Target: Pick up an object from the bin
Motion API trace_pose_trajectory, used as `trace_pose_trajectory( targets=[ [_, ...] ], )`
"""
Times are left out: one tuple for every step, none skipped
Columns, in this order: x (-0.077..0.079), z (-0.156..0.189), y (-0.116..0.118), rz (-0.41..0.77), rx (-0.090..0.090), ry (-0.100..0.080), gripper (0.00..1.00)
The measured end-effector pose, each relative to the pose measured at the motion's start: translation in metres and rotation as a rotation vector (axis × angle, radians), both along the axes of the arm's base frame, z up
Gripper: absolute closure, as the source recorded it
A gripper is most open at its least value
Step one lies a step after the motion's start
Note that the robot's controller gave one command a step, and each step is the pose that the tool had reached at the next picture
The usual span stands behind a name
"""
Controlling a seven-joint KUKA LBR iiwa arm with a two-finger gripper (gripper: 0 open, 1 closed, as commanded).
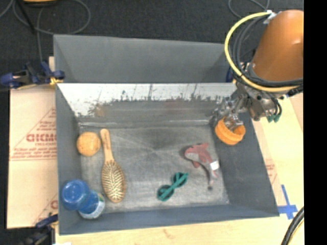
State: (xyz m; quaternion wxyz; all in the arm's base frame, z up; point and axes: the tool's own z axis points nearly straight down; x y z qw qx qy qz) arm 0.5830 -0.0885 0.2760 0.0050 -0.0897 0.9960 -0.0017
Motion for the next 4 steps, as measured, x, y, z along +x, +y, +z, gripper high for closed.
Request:
trace_pose_trajectory(
  targets=[
    [-0.008, -0.06, -0.008, -0.036, 0.002, -0.001, 0.0],
    [-0.004, -0.128, -0.011, -0.035, 0.002, 0.001, 0.0],
    [0.022, -0.198, -0.05, 0.181, -0.004, -0.006, 1.0],
    [0.022, -0.198, -0.05, 0.181, -0.004, -0.006, 1.0]
  ],
)
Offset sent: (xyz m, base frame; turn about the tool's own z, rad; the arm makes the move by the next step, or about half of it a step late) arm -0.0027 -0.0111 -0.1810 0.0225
